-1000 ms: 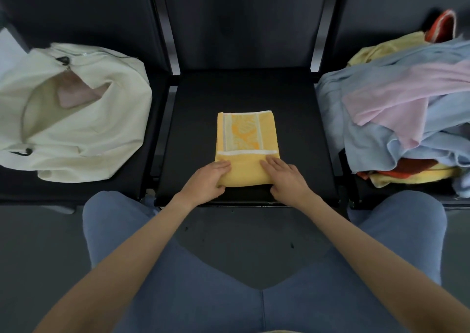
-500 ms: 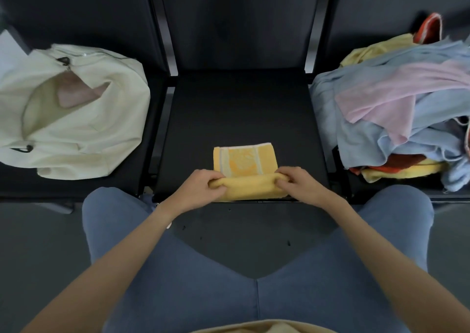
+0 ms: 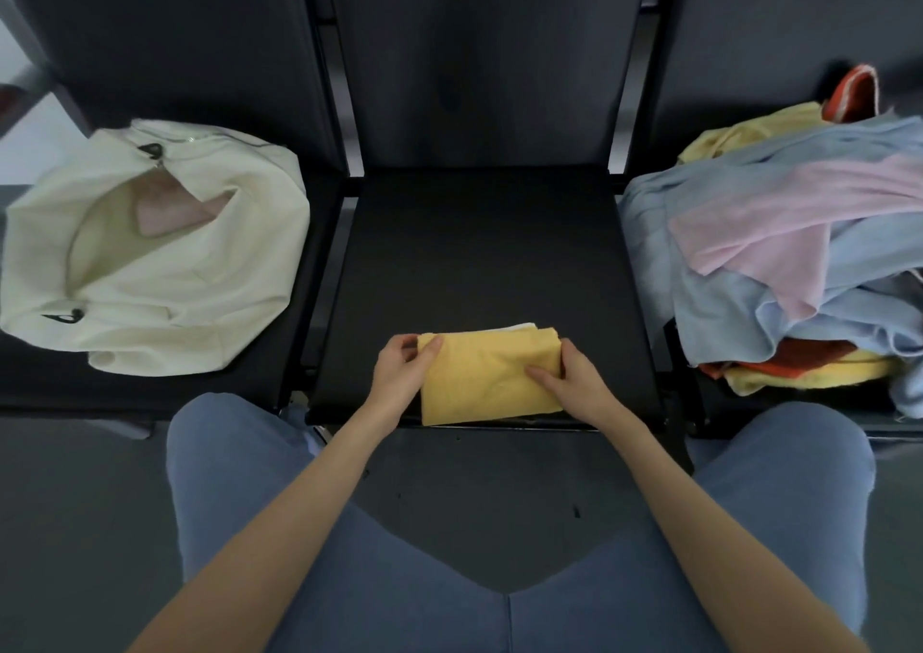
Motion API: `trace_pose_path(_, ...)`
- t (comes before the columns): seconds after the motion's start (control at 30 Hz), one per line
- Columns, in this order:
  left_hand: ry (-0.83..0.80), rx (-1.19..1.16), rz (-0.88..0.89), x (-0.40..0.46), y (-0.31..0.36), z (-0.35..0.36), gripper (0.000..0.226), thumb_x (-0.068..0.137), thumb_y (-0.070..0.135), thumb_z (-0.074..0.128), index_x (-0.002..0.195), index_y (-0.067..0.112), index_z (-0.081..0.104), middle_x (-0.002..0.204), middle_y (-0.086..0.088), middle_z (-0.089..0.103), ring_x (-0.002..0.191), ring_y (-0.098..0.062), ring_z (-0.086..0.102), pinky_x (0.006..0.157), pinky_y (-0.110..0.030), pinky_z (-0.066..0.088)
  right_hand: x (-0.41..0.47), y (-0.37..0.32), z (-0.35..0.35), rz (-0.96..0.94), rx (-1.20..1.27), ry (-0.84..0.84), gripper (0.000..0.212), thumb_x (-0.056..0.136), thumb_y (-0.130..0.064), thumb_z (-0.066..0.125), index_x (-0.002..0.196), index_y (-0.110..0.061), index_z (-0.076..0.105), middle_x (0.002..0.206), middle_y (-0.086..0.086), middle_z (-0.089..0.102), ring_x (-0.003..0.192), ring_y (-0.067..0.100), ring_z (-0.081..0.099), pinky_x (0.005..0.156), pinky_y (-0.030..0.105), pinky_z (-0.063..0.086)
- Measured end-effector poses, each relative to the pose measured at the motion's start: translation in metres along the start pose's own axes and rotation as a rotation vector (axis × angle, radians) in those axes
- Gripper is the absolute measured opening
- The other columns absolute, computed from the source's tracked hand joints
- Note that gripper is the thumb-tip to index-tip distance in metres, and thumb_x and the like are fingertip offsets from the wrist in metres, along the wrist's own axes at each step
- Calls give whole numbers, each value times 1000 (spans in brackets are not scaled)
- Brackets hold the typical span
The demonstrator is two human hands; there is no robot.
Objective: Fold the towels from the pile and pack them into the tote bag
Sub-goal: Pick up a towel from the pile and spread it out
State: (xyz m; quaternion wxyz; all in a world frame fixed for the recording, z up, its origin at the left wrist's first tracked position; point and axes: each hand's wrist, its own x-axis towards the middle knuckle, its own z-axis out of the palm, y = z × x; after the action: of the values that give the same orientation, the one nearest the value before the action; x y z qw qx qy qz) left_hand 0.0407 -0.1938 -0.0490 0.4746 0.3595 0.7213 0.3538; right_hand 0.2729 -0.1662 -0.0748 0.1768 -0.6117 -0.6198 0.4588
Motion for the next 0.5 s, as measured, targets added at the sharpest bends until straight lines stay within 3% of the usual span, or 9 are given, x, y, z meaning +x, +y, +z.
trace_pose_path(0.1, -75, 26, 31, 2, -5, -1, 69, 85, 22, 73, 142, 14, 34, 129, -3, 50, 114, -15, 50, 88, -27, 47, 6, -4, 4, 11, -104, 51, 36, 93, -34, 57, 116, -9, 45, 98, -1, 56, 90, 17, 55, 71, 28, 41)
trace_pose_path(0.2, -47, 157, 95, 9, -10, 1, 74, 82, 15, 75, 143, 13, 32, 133, -6, 51, 120, -19, 50, 98, -34, 46, 11, -11, 8, 29, -182, 89, 36, 95, -37, 55, 116, -10, 47, 97, -1, 56, 91, 18, 57, 73, 29, 41)
trace_pose_path(0.37, 190, 396, 108, 16, -17, 12, 63, 77, 34, 79, 124, 7, 48, 121, -10, 50, 111, -26, 53, 90, -34, 47, 15, -21, 16, 209, -111, 257, 48, 84, -39, 69, 114, -6, 49, 98, 4, 58, 87, 19, 56, 68, 31, 44)
trace_pose_path(0.5, 134, 508, -93, 18, -19, 11, 55, 80, 52, 70, 105, 4, 59, 120, -15, 44, 114, -31, 46, 92, -38, 45, 17, -25, 16, 356, -138, 247, 41, 80, -44, 72, 96, -11, 54, 87, 0, 56, 78, 16, 54, 63, 30, 45)
